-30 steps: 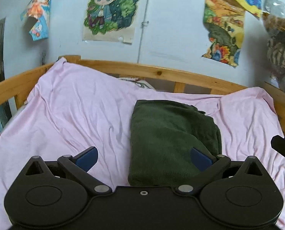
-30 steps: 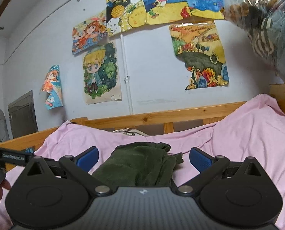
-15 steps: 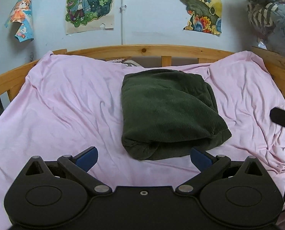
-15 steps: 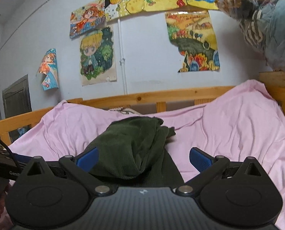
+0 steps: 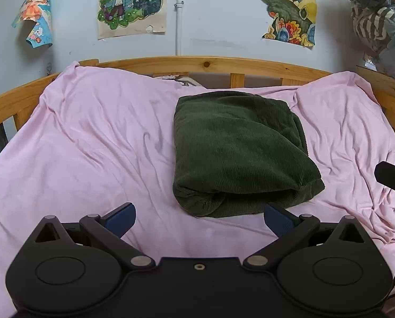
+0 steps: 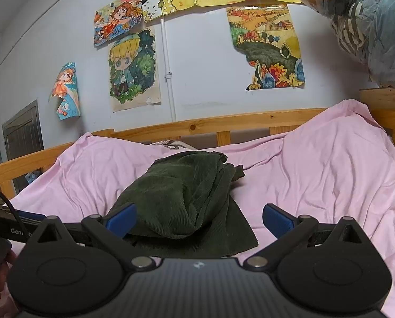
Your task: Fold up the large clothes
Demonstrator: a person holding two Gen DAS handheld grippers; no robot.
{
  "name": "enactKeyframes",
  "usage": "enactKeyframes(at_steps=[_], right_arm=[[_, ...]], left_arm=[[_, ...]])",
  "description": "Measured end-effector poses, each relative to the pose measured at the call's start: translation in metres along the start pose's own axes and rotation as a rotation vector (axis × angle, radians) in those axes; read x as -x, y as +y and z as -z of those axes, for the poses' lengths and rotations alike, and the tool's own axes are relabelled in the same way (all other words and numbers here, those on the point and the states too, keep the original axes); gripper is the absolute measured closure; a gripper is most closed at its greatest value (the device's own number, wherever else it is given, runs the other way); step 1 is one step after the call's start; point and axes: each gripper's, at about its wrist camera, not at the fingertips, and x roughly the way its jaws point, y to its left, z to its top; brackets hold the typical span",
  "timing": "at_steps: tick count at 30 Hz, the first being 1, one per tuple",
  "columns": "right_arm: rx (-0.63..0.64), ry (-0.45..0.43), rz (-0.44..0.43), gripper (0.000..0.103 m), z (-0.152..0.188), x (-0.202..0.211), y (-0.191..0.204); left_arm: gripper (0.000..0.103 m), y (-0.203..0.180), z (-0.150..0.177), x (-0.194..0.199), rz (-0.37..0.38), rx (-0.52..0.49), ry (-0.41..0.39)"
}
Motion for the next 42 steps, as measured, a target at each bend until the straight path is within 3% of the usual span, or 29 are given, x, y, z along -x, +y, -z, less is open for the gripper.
enactKeyframes(at_steps=[42], right_arm=[[-0.002,0.013,0.000,0.000,-0.0002,-0.0035,-0.0012]], left_arm=[[0.000,0.0003,-0.0008,0.0003,0.014,0.027,0.012]])
